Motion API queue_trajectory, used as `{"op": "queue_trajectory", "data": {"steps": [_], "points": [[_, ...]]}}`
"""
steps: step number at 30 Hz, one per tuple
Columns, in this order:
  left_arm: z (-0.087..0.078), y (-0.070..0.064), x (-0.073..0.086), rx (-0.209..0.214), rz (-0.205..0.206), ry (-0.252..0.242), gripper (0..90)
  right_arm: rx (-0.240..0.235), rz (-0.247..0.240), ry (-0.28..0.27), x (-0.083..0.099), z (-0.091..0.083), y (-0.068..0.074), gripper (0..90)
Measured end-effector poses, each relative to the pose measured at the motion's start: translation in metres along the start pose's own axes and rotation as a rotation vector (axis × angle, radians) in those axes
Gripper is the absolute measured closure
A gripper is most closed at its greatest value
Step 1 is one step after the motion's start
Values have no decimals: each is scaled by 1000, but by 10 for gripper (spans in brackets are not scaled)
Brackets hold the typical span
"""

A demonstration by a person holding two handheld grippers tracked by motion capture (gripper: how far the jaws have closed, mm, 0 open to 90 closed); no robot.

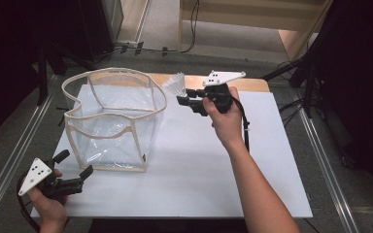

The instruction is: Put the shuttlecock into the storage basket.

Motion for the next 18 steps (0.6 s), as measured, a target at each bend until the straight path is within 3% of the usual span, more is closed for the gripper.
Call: {"op": "queue_trajectory", "data": {"steps": [18], "points": [[-1,0,0,0,1,-1,0,-29,-17,-8,-16,24,17,625]]}}
Point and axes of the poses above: each handheld gripper's, and its own axes: z roughly forward along the jaws, x roughly out of its underside, y roughly to its left, the point moved 6 cm from there along z, roughly forward along the jaws
